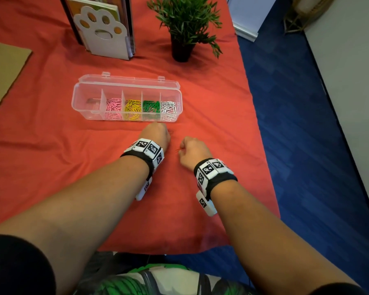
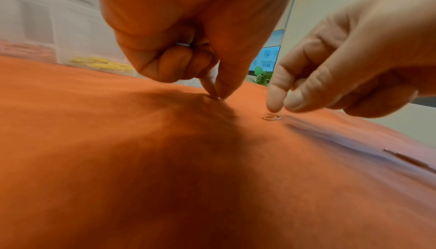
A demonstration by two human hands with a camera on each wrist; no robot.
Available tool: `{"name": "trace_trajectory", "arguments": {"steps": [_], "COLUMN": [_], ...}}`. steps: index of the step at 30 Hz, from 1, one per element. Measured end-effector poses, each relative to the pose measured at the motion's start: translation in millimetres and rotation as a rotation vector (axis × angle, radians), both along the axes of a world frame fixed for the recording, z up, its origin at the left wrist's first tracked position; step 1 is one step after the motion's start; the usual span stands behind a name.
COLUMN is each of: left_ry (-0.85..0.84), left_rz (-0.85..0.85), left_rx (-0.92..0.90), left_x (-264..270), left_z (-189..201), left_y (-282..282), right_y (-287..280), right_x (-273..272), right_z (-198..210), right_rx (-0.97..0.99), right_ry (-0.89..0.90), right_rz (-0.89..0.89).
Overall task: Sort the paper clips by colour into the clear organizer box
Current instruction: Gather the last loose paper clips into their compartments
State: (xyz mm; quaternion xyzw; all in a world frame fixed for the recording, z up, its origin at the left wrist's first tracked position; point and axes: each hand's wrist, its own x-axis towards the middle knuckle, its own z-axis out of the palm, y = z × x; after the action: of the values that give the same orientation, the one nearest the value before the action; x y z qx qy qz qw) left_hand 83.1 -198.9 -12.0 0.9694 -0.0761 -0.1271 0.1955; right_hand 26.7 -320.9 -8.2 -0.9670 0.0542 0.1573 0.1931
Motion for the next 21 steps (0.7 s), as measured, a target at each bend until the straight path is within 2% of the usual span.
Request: {"name": "trace_trajectory", "arguments": {"steps": [2, 4, 6, 8, 10, 12, 14, 15, 17, 21], "left_ry": [0.02, 0.126, 0.365, 0.676, 0.909, 1.017, 1.014, 0.992, 0.922, 0.689], "left_rz": [0.035, 0.121, 0.293, 0.509, 0.624, 0.604, 0.615, 0.644, 0.703, 0.697], "left_rx": [-0.035, -0.143, -0.365, -0.731, -1.079, -1.3, -1.375, -1.386, -1.374, -1.306], "left_x": [-1.7, -4.7, -8.7, -15.4, -22.2, -27.2, -27.2, -25.3, -18.4, 7.1], "left_z": [-1.7, 2.3, 10.1, 19.6, 27.7, 36.1, 41.5, 43.5, 49.2, 68.8], "left_y": [9.0, 19.2, 29.4, 41.7, 56.2, 71.2, 84.5, 90.1, 101.6, 129.8], "right_y": [3.6, 8.2, 10.5, 12.3, 16.2, 23.0, 31.0, 34.0, 40.5, 58.3], "right_x": [-2.0, -5.2, -4.6, 0.9, 7.1, 9.6, 11.0, 12.6, 17.6, 29.0], "right_z": [-6.5, -9.9, -11.2, -7.9, -2.4, 5.6, 15.1, 20.3, 30.7, 42.6], "right_rx": [-0.063, -0.143, -0.189, -0.124, 0.109, 0.618, 1.09, 1.238, 1.416, 1.568], "right_ry": [-0.026, -0.055, -0.085, -0.036, 0.06, 0.174, 0.215, 0.232, 0.281, 0.334], "right_rz": [0.068, 0.129, 0.158, 0.136, 0.01, -0.292, -0.596, -0.688, -0.779, -0.83]}}
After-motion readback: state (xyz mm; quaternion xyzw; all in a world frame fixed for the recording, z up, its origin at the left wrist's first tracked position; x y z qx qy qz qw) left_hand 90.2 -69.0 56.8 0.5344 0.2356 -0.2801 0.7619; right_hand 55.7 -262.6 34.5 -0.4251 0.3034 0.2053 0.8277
